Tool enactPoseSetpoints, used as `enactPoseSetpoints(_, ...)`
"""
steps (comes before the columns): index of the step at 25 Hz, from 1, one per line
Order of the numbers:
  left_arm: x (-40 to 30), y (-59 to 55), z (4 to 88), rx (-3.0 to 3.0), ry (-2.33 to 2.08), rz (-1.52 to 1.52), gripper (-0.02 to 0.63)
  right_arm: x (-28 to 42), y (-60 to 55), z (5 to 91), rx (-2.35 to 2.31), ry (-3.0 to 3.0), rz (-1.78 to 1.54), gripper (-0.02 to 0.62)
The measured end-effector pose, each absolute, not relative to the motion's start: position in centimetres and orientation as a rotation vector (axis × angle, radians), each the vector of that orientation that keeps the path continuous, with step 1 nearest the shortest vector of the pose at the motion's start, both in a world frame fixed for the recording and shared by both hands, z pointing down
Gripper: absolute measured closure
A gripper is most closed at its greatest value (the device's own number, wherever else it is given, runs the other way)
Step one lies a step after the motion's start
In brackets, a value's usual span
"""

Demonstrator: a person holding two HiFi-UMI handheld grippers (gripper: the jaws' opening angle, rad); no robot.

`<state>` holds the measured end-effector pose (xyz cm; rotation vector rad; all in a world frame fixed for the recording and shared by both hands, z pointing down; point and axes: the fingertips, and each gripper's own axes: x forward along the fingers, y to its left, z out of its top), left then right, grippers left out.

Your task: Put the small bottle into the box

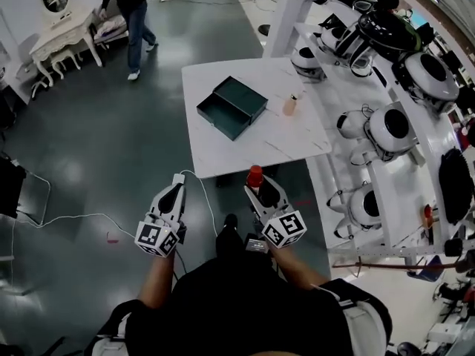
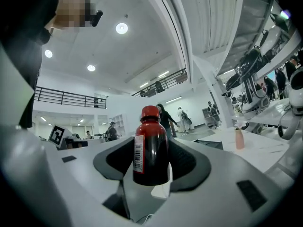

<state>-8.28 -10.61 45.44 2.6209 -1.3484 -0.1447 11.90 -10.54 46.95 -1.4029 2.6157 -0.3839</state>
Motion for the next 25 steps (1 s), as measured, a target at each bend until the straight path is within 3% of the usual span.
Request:
enactPoseSetpoints(12,-6.8,-28.8,44.9,2.574,-1.38,-0.133,0.586,11.8,-28.1,46.5,-1.301,2.713,-0.316,0.36)
enactPoseSetpoints(25,-7.8,-42.6,47.5,2.668,-1.305,0.048,0.586,11.1,-42.4,50.4,-1.505,2.832,-0.423,0.36)
